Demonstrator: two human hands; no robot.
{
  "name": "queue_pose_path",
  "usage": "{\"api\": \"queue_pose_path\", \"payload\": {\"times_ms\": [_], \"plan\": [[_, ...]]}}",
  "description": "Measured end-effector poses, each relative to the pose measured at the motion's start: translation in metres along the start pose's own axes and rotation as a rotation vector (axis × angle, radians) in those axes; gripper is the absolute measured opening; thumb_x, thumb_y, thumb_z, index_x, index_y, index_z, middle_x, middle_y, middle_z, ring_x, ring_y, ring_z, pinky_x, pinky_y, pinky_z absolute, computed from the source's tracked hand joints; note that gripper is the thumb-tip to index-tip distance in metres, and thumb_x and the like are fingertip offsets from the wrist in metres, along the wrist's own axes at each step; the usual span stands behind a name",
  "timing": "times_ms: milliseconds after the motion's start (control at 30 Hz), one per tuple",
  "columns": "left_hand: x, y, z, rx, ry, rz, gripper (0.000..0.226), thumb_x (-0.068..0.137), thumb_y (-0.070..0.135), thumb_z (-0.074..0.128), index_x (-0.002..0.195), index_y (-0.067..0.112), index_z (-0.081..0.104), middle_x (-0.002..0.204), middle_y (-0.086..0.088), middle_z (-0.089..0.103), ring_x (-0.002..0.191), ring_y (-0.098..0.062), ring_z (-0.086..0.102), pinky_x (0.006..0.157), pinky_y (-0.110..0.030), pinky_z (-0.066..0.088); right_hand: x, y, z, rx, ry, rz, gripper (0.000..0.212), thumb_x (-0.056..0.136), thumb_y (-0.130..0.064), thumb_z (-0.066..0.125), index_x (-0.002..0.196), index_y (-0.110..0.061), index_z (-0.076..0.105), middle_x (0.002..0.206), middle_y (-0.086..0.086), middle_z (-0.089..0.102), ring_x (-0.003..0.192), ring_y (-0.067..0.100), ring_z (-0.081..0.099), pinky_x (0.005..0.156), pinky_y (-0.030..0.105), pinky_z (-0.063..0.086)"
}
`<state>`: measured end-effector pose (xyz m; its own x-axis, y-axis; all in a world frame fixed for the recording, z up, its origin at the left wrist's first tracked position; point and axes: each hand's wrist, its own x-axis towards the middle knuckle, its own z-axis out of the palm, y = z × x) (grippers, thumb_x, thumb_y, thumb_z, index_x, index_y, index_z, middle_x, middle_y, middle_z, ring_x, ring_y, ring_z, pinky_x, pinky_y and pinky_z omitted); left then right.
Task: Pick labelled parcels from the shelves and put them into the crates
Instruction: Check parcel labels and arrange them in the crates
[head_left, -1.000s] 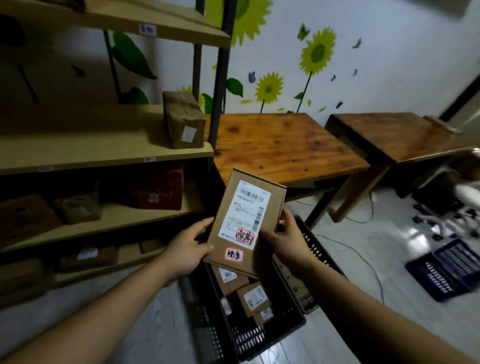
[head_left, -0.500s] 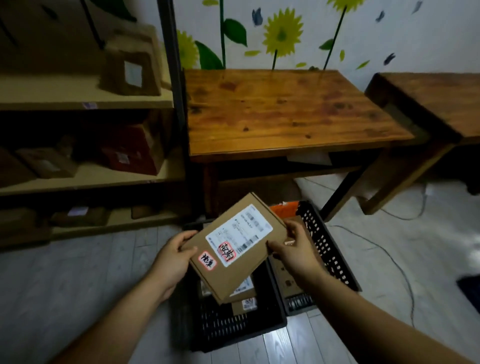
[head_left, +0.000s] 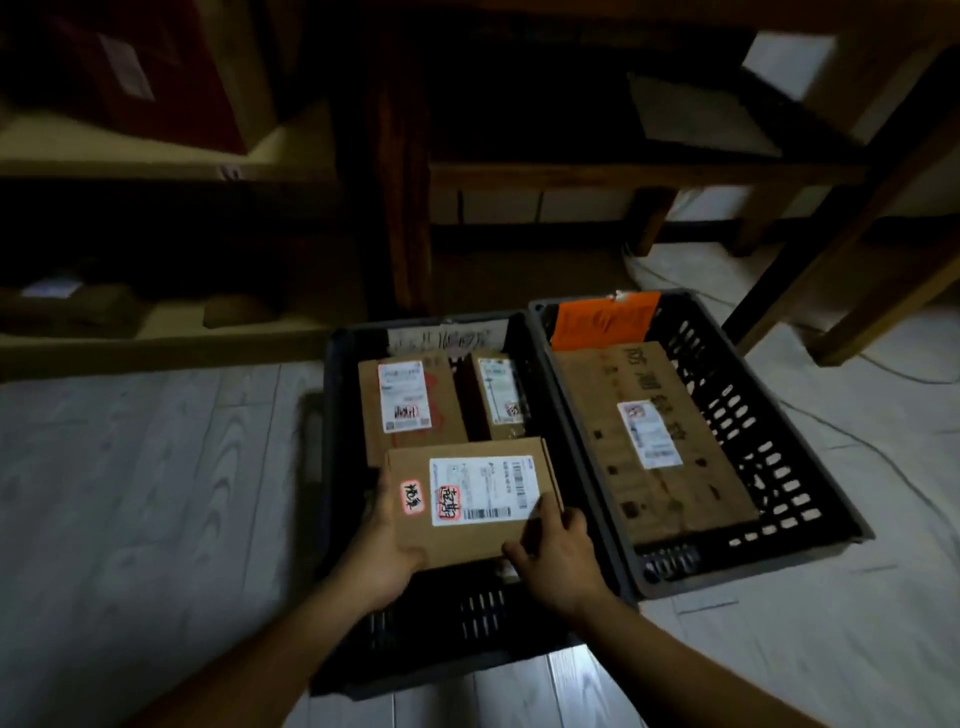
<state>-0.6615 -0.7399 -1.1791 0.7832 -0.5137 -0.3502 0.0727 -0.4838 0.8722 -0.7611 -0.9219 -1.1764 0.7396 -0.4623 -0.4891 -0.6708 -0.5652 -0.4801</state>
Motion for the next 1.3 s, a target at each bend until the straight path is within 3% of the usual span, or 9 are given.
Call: {"api": "queue_pose_path", "payload": {"times_ms": [67, 167, 300, 567, 767, 1000, 1133, 1200, 1300], "plan": [[0.019, -0.029, 0.011, 0.181, -0.052, -0.044, 0.127, 0.061, 0.008, 0.085, 0.151, 0.019, -0.005, 0.156, -0.010, 0.009, 0.140, -0.016, 0.026, 0.114, -0.028, 0.027, 0.024, 0.012, 0.023, -0.033, -0.017, -0.002, 0.072, 0.087, -0.046, 0.061, 0.142, -0.017, 0.025, 0.145, 0.018, 0.026, 0.128, 0.041, 0.040, 0.108, 0.040, 0.037], [0.042, -0.061, 0.024, 0.424, -0.155, -0.175, 0.129, 0.066, 0.019, 0.084, 0.149, 0.019, -0.015, 0.152, -0.013, -0.030, 0.146, -0.025, -0.003, 0.114, -0.023, 0.013, 0.057, 0.025, 0.044, -0.111, -0.082, 0.002, 0.081, 0.086, -0.054, 0.059, 0.147, -0.017, 0.020, 0.156, 0.019, 0.004, 0.139, 0.045, 0.023, 0.113, 0.042, 0.027], [0.064, -0.088, 0.038, 0.570, -0.118, -0.163, 0.121, 0.072, 0.025, 0.080, 0.149, 0.022, -0.012, 0.152, -0.017, -0.026, 0.145, -0.031, 0.000, 0.116, -0.028, 0.018, 0.089, 0.035, 0.063, -0.178, -0.184, 0.007, 0.090, 0.087, -0.060, 0.056, 0.154, -0.025, 0.007, 0.161, 0.012, -0.014, 0.146, 0.042, 0.001, 0.116, 0.047, 0.018], [0.078, -0.079, 0.059, 0.667, -0.118, -0.114, 0.109, 0.082, 0.038, 0.069, 0.149, 0.025, -0.015, 0.151, -0.018, -0.030, 0.143, -0.036, 0.016, 0.111, -0.031, 0.025, 0.120, 0.032, 0.073, -0.353, -0.242, 0.010, 0.087, 0.094, -0.044, 0.053, 0.155, -0.020, -0.004, 0.161, 0.014, -0.013, 0.147, 0.039, -0.011, 0.120, 0.046, 0.009], [0.059, -0.038, 0.017, 0.620, -0.170, -0.200, 0.107, 0.078, 0.056, 0.065, 0.148, 0.034, -0.012, 0.155, -0.010, -0.023, 0.145, -0.036, -0.010, 0.119, -0.042, 0.006, 0.094, 0.002, 0.025, -0.407, -0.284, 0.036, 0.088, 0.090, -0.059, 0.049, 0.155, -0.019, 0.006, 0.162, 0.016, -0.001, 0.148, 0.036, -0.004, 0.120, 0.050, 0.009], [-0.043, 0.114, -0.122, 0.508, -0.109, -0.315, 0.094, 0.084, 0.058, 0.056, 0.150, 0.032, -0.006, 0.159, -0.005, -0.012, 0.146, -0.027, -0.009, 0.118, -0.037, 0.003, -0.021, -0.143, -0.109, -0.405, -0.367, -0.105, 0.071, 0.099, -0.048, 0.046, 0.154, -0.013, 0.018, 0.160, 0.014, 0.016, 0.144, 0.035, 0.023, 0.115, 0.039, 0.027], [-0.114, 0.202, -0.217, 0.473, -0.038, -0.329, 0.088, 0.087, 0.053, 0.054, 0.151, 0.030, -0.002, 0.159, -0.003, -0.011, 0.146, -0.025, -0.011, 0.118, -0.038, 0.003, -0.090, -0.247, -0.173, -0.359, -0.383, -0.215, 0.055, 0.101, -0.039, 0.046, 0.147, -0.012, 0.034, 0.149, 0.015, 0.039, 0.120, 0.031, 0.052, 0.091, 0.034, 0.045], [-0.149, 0.243, -0.263, 0.457, -0.002, -0.315, 0.085, 0.089, 0.050, 0.054, 0.151, 0.029, 0.000, 0.159, -0.002, -0.010, 0.146, -0.024, -0.011, 0.117, -0.038, 0.004, -0.127, -0.298, -0.200, -0.322, -0.369, -0.212, 0.061, 0.099, -0.041, 0.049, 0.151, -0.015, 0.028, 0.151, 0.014, 0.036, 0.117, 0.028, 0.054, 0.091, 0.034, 0.045], [-0.197, 0.297, -0.329, 0.433, 0.066, -0.291, 0.083, 0.089, 0.047, 0.055, 0.151, 0.029, 0.003, 0.159, -0.001, -0.007, 0.147, -0.022, -0.007, 0.117, -0.038, 0.006, -0.179, -0.374, -0.238, -0.261, -0.290, -0.283, 0.046, 0.098, -0.036, 0.053, 0.139, -0.016, 0.044, 0.129, 0.012, 0.056, 0.097, 0.022, 0.059, 0.089, 0.037, 0.050]]}}
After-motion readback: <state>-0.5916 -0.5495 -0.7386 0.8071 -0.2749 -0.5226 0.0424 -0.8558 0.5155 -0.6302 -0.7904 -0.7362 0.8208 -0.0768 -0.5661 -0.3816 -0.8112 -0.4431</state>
